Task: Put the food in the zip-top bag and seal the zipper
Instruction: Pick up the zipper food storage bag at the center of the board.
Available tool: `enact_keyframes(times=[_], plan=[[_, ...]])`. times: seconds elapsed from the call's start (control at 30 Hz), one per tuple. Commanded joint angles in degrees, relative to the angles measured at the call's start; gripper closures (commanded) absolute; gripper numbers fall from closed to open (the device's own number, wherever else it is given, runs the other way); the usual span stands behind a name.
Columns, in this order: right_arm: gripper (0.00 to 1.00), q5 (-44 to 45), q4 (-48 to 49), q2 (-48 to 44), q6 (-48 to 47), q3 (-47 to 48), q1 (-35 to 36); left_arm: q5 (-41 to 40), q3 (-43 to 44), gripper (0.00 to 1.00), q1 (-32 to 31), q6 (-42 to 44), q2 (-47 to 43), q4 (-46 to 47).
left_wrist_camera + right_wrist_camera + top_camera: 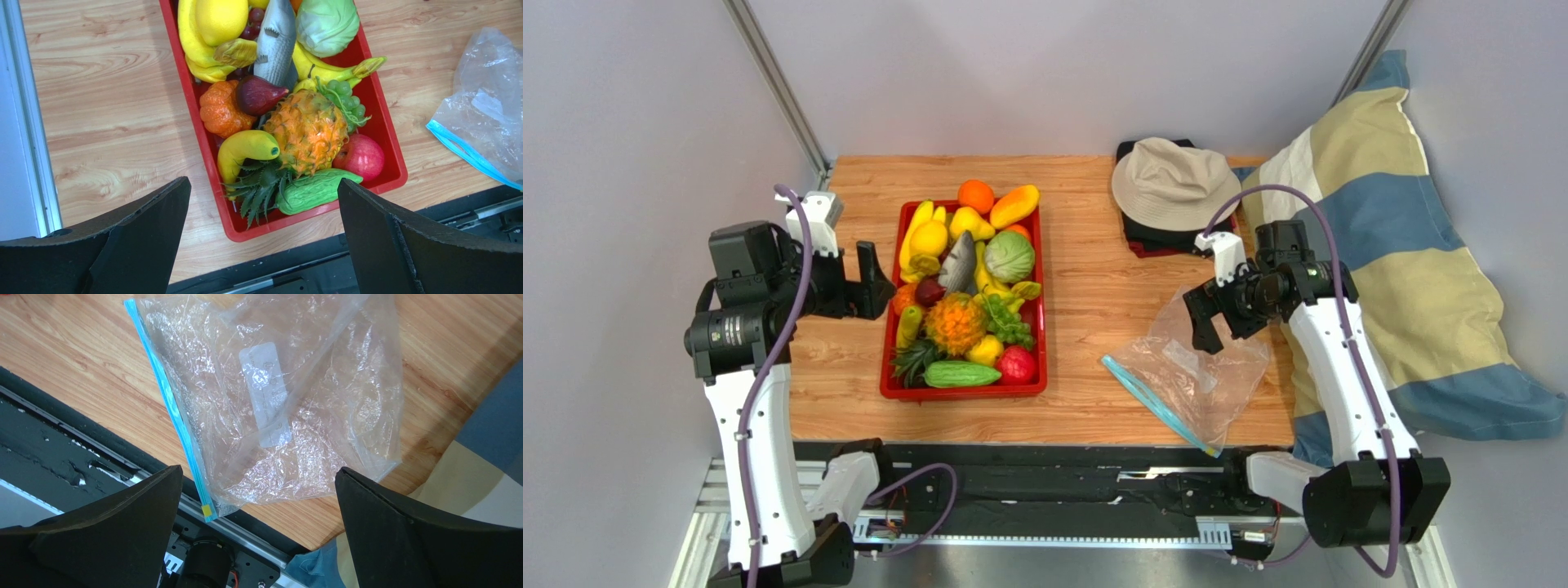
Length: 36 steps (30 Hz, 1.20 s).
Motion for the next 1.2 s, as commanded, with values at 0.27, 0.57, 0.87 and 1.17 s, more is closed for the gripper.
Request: enact_keyframes(times=[0.27, 0.57, 0.87, 1.17], plan=[[0.00, 8.58, -1.89, 10.48, -0.03, 0.73, 8.52, -5.65, 1.10, 0.01, -0.08, -9.58, -4.45, 2.12], [0.00, 10.79, -1.88, 21.38, 9.11, 1.00, 12.31, -6.88, -1.01, 0.01, -0.08, -12.40, -6.03, 3.96], [0.14, 9.57, 2.68, 31.84, 13.16, 0.82, 12.92, -6.35, -5.49, 0.01, -0.17, -13.80, -7.97, 8.27], [1.00, -4.65, 2.77, 35.01, 14.92, 3.10, 11.26, 1.11, -6.90, 0.10, -0.17, -11.43, -6.21, 9.06]])
